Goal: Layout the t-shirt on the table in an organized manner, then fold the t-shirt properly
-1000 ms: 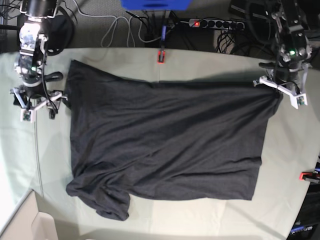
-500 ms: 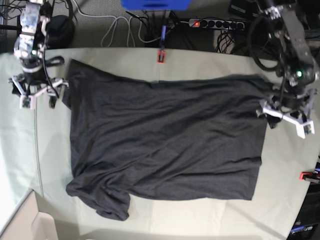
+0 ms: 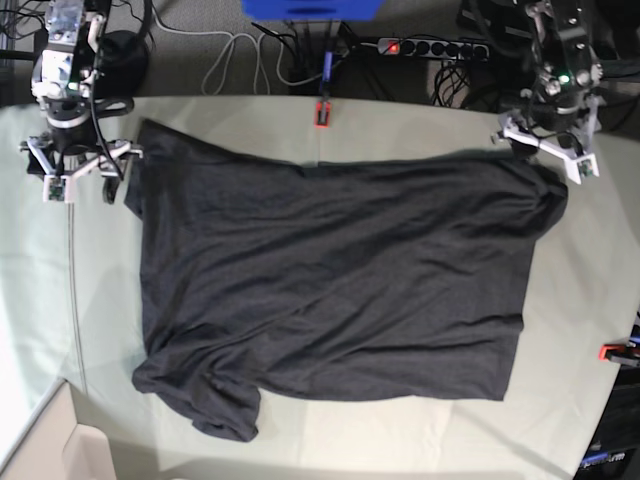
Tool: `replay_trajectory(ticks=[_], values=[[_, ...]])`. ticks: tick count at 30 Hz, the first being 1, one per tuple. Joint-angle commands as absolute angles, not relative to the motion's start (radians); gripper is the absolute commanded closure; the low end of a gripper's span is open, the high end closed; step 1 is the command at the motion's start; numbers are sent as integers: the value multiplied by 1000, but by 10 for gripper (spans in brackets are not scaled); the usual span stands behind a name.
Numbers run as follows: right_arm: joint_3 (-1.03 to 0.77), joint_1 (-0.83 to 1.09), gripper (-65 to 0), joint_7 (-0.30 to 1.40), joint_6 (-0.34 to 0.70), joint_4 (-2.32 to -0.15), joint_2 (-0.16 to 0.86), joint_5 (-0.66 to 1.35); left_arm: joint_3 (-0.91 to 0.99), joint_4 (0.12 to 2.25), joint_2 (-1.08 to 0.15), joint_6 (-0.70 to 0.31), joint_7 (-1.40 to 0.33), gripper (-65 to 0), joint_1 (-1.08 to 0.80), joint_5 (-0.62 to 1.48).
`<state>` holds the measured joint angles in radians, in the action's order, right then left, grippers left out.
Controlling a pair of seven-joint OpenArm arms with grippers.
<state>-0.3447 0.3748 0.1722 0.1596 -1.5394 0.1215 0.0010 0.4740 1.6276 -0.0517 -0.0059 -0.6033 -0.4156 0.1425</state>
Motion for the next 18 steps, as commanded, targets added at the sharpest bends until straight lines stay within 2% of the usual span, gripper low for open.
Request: replay_trajectory(ticks=[1,10,12,14,15,18], values=[[-349,375,-485,151,156,-1554,133,5,473,1633,-48,-4,-567,-419,-400,143],[-351,377,-485,151,156,-1554,128,5,473,1497,-19,-5,-555,-419,-289,143],[-351,394,-485,151,156,-1554,128,4,473,1478,-19,-5,-555,-401,-277,143],[-351,401,-485,151,156,-1558,128,4,472,1480,-19,-5,-558,-335,-275,143],[-351,401,-485,151,156,-1558,128,4,472,1488,-19,-5,-558,-274,-275,143],[-351,403,-485,151,156,-1557,128,4,475,1521,-21,-5,-559,-1,-283,143]])
